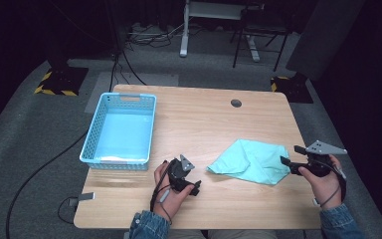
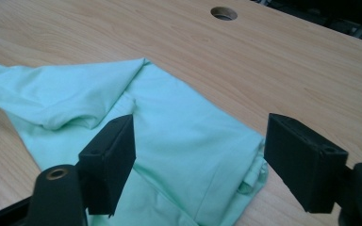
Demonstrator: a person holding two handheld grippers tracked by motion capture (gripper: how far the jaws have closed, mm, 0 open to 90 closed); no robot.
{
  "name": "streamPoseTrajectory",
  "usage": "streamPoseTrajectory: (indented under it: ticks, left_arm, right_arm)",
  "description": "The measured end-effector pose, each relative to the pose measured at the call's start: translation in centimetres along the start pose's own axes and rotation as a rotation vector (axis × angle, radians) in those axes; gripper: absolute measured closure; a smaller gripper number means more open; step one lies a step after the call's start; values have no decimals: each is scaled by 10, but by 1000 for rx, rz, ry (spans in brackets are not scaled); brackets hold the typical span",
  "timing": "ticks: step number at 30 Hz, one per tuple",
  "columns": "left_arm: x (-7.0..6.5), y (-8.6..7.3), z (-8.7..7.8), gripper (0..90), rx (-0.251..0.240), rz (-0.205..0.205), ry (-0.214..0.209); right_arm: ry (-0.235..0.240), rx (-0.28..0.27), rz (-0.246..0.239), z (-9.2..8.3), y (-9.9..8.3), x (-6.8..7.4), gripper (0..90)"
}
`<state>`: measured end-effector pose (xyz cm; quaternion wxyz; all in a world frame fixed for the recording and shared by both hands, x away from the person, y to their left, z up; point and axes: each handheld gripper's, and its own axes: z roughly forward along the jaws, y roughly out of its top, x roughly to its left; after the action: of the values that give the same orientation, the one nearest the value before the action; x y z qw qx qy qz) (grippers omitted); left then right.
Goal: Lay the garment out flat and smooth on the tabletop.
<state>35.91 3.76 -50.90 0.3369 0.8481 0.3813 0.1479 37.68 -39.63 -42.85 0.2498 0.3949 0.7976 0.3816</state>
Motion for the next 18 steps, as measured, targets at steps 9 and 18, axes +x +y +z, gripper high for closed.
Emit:
streamPoseTrajectory:
  ticks: [9,18]
  left_arm:
    - [-1,0,0,4,-1,-1,5]
    - [-2,-2,-2,5,0,0,0]
  right_arm:
    - [11,42,26,-8,-35,-8,199]
    - [21,90,65,-3,-68,-9,180]
